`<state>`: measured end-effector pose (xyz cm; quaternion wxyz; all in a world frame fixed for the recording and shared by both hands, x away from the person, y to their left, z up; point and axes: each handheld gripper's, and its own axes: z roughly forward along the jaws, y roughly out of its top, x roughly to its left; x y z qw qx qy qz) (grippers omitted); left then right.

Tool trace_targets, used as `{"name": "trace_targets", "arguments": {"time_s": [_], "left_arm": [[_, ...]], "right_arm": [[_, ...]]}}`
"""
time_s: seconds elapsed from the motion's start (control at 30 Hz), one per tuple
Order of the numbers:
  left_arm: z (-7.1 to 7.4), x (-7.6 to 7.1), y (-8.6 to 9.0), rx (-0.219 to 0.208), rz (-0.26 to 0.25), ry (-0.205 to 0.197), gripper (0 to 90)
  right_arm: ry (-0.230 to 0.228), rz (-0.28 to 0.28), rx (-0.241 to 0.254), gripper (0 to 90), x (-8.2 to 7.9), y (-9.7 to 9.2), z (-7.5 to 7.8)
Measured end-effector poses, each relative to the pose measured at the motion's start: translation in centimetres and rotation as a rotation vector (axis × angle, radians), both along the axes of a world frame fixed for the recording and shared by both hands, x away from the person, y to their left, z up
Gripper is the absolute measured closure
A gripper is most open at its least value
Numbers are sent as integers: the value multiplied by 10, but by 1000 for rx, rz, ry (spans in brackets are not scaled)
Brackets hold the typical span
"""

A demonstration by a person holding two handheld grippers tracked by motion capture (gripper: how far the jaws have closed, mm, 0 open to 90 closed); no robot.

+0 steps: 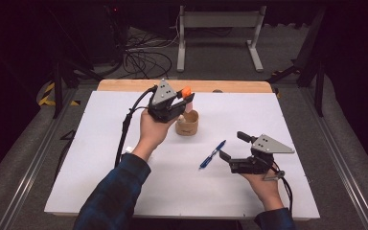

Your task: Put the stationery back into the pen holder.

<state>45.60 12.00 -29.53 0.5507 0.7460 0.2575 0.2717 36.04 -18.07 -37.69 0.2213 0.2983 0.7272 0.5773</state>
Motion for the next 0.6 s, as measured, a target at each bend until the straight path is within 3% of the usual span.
{"name": "trace_targets", "arguments": {"time_s": [0.23,0.47,0.6], "left_arm": [[-12,16,0,4,21,21,721],[-24,31,2,-18,28,77,721],[-30,36,0,-5,30,91,721]], "right_arm": [[3,-2,2,62,0,-4,0],[10,0,-3,62,1,-5,-1],[13,2,-1,62,1,-5,-1]]}}
